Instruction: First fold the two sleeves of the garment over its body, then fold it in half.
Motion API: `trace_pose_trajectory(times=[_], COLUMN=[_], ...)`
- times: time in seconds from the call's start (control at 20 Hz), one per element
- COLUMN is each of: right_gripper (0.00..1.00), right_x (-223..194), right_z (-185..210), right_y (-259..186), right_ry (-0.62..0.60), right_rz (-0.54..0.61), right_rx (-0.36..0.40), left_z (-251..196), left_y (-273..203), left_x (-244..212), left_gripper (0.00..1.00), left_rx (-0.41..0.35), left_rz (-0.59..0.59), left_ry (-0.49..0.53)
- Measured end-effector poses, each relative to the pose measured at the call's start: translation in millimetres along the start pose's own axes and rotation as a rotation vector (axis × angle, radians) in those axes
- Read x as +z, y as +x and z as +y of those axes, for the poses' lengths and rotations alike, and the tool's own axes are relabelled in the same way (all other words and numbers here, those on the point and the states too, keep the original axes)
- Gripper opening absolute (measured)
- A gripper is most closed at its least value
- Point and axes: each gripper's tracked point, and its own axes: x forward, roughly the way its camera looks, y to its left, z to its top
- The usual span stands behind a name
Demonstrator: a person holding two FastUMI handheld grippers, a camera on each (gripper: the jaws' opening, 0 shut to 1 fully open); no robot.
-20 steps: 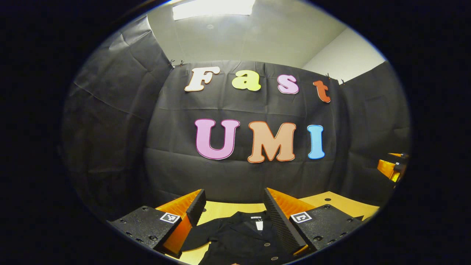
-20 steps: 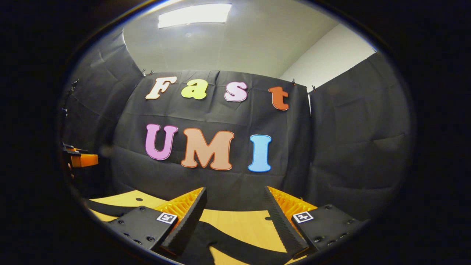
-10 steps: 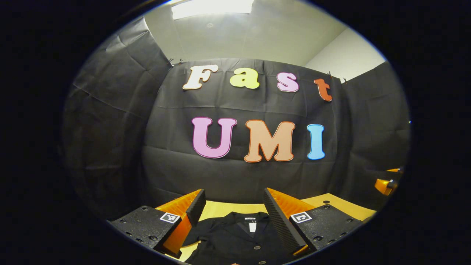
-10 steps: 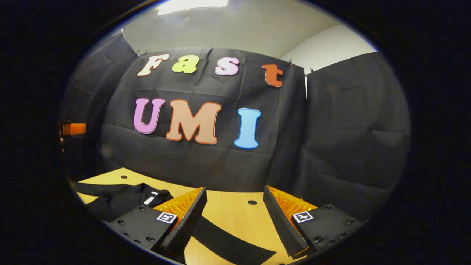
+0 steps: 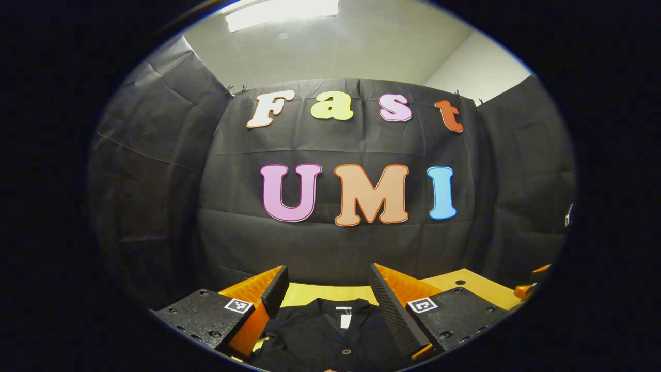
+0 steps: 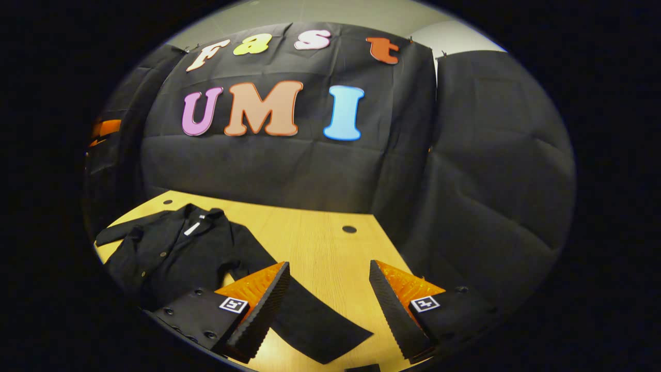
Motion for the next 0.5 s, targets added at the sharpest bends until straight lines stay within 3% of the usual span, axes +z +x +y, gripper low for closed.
trace_pose_trajectory(times=[0.5], right_gripper=[0.99], right_x=[-105.1], right_z=[-22.7], right_y=[59.6], right_ry=[0.01], right_rz=[0.31], right_rx=[0.088], left_z=[-74.1], left_y=[27.5], left_x=[-11.5], left_gripper=[0.92], left_rx=[-0.018], left_rz=[0.04], left_ry=[0.061])
